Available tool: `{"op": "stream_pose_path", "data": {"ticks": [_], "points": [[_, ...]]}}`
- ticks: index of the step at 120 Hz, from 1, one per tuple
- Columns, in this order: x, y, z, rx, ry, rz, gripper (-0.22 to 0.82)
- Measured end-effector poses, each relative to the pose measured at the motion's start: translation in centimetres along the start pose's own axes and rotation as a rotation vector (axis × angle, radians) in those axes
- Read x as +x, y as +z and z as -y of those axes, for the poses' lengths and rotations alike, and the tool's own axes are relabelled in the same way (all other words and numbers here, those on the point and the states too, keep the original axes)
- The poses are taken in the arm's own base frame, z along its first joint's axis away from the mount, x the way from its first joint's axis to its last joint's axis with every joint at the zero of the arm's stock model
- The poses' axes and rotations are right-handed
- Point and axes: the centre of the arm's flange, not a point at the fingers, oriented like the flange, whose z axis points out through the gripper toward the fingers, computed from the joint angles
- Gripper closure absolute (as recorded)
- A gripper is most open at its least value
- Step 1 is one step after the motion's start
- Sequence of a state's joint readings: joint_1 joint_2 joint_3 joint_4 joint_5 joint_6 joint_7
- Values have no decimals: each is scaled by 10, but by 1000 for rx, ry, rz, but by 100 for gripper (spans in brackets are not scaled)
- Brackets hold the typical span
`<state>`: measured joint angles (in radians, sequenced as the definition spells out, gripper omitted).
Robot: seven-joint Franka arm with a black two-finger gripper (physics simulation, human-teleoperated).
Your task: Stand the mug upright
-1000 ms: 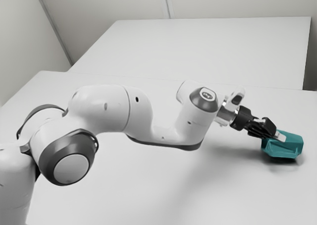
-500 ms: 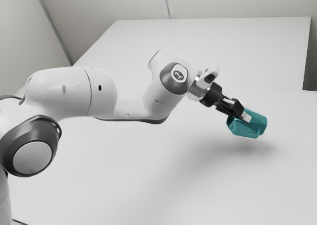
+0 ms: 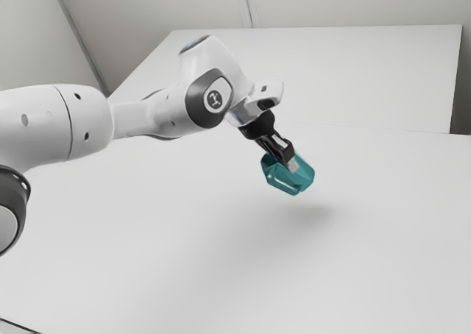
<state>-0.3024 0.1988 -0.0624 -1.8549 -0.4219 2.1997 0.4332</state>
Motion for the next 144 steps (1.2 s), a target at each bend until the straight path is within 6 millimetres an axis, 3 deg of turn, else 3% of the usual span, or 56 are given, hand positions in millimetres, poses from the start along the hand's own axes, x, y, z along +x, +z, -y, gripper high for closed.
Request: {"op": "stream_pose_path", "data": {"ticks": [27, 83, 144], "points": [[-28, -14, 18, 137, -41, 102, 79], [-77, -24, 49, 358, -149, 222, 79], [-127, -13, 59, 490, -241, 259, 79]]}}
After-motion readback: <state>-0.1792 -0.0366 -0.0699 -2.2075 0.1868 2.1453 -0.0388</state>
